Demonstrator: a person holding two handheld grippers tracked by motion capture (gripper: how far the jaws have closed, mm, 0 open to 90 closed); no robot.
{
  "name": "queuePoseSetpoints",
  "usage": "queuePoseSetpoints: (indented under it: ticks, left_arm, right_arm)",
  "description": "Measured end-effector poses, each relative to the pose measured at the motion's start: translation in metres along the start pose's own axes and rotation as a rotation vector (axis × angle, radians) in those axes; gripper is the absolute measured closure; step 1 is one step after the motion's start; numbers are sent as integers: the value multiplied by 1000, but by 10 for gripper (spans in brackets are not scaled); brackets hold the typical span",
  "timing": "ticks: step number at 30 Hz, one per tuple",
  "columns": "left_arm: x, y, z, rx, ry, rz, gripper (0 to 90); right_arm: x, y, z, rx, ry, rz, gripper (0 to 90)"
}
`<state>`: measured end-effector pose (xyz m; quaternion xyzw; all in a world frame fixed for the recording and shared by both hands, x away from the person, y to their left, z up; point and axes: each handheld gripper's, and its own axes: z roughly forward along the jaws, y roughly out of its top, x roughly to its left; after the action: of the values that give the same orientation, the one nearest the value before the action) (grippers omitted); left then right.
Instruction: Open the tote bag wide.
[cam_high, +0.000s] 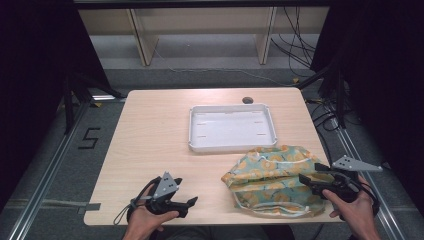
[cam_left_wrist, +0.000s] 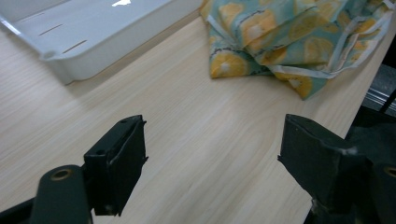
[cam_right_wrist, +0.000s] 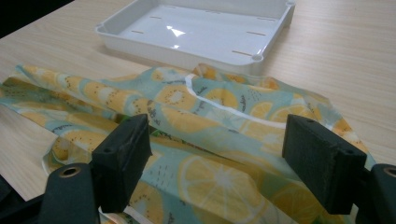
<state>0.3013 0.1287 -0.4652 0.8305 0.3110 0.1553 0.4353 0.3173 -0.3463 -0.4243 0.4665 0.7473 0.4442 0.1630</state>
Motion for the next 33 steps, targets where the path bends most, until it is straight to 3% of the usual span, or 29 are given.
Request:
queuePoseSetpoints:
  ticks: [1,3,4,6,11,18,19,24,25,28,31,33]
  left_arm:
    - [-6,4,10,2,-27,11,219]
    - [-10,7,18,22,-42,48,226]
    - [-12,9,22,28,-49,70,229]
    - [-16,12,30,27,-76,77,236]
    - [-24,21,49,22,-90,140,274]
    - [-29,31,70,-21,-122,150,277]
    - [-30,34,77,-25,-127,178,278]
    - [-35,38,86,-43,-132,169,317]
    - [-36,40,91,-48,-143,175,332]
    - [-36,45,96,-48,-148,213,391]
    - [-38,47,102,-67,-150,204,449]
    - [-39,51,108,-66,-163,230,505]
  right_arm:
    - [-3,1,0,-18,-6,-41,245]
    - [0,0,-1,-4,3,0,246]
    - [0,0,-1,-4,0,3,246]
    - [-1,0,-1,-5,2,4,246]
    - [-1,0,0,-15,8,4,247]
    - [-1,0,0,-17,9,3,249]
    - [-2,0,-1,-12,2,-6,249]
    - [-4,1,-1,-23,1,-36,250]
    - [-2,0,-1,-14,2,-6,249]
    - [-1,0,-1,-11,8,-2,249]
    - [-1,0,0,-20,14,1,249]
    - [-2,0,0,-16,13,-3,249]
